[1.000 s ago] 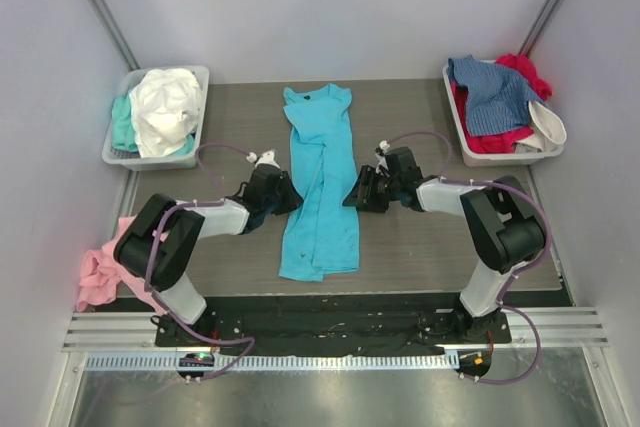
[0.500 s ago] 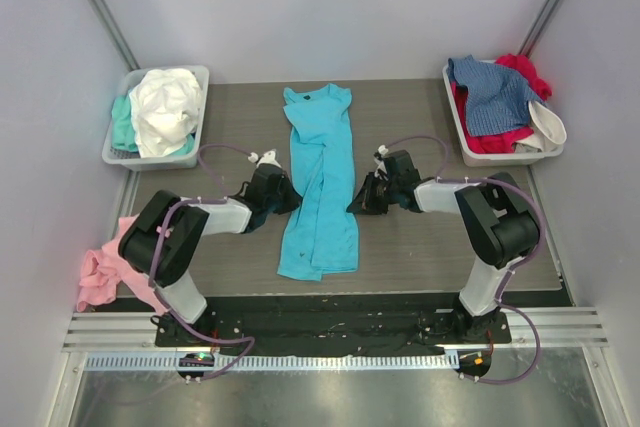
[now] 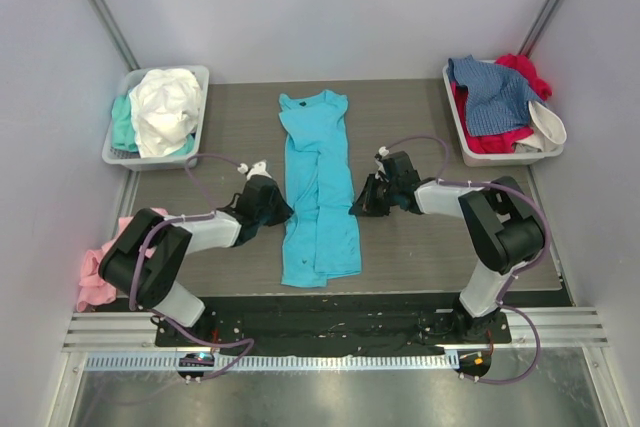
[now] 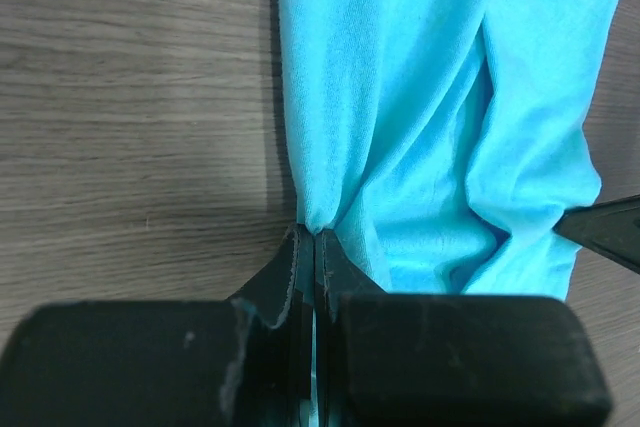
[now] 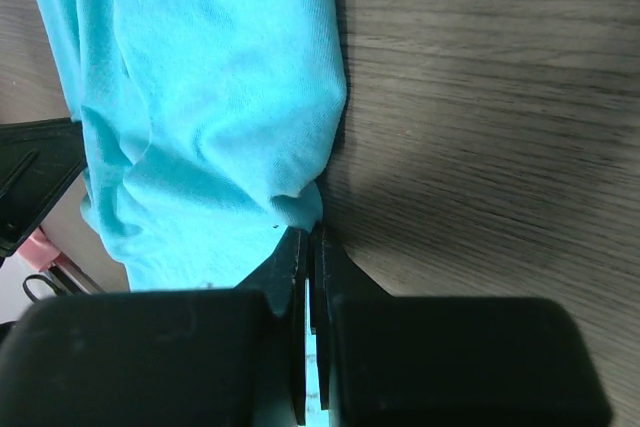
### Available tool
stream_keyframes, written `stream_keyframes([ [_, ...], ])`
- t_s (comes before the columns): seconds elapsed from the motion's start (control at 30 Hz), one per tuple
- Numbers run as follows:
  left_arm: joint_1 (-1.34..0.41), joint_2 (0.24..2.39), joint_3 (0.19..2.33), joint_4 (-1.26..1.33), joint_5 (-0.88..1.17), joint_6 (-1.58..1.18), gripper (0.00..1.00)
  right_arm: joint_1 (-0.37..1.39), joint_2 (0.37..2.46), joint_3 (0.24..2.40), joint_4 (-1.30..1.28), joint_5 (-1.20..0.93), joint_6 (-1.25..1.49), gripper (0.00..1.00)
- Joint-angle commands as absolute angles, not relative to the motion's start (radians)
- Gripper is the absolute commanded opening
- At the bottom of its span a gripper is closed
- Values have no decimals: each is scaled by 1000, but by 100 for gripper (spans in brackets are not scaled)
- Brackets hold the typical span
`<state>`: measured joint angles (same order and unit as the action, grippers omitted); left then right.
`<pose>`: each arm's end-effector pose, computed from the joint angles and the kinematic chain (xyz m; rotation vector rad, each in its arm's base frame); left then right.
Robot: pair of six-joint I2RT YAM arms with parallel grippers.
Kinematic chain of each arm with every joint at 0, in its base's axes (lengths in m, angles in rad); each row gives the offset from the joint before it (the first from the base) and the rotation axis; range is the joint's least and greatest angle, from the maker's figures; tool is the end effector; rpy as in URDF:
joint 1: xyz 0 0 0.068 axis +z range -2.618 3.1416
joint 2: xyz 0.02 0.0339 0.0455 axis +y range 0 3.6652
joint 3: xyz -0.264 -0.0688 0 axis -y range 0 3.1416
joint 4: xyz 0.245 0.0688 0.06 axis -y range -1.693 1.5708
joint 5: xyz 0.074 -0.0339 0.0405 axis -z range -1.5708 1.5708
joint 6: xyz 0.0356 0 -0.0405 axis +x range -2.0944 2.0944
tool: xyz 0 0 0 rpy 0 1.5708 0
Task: Fold and stack the t-shirts
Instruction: Fold the tshirt
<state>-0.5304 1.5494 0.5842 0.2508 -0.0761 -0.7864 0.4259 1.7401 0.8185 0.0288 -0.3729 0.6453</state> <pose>0.2480 -0.1423 0.1384 -0.3413 2.3309 -0.5869 0.2930 0.1472 0.1314 0.1128 2.6054 0.8904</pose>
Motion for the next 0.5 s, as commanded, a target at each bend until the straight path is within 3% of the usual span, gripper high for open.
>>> stream_keyframes([
  [0.0,-534,1526,548,135,-137,-781,1,428,1738,785,-97,-275,592,1],
  [0.07,-532,1529,548,135,-130,-781,4,428,1735,785,-100,-281,591,5],
  [0.1,-532,1531,549,135,-127,-781,14,428,1733,785,-100,-288,588,25],
  [0.17,-532,1540,555,135,-117,-781,27,429,1726,781,-101,-302,588,41],
  [0.2,-532,1542,557,137,-106,-781,46,428,1711,776,-104,-305,588,48],
  [0.33,-534,1516,557,124,-109,-788,71,430,1649,738,-124,-314,583,52],
  [0.47,-532,1422,545,77,-112,-787,73,434,1583,697,-149,-333,583,53],
])
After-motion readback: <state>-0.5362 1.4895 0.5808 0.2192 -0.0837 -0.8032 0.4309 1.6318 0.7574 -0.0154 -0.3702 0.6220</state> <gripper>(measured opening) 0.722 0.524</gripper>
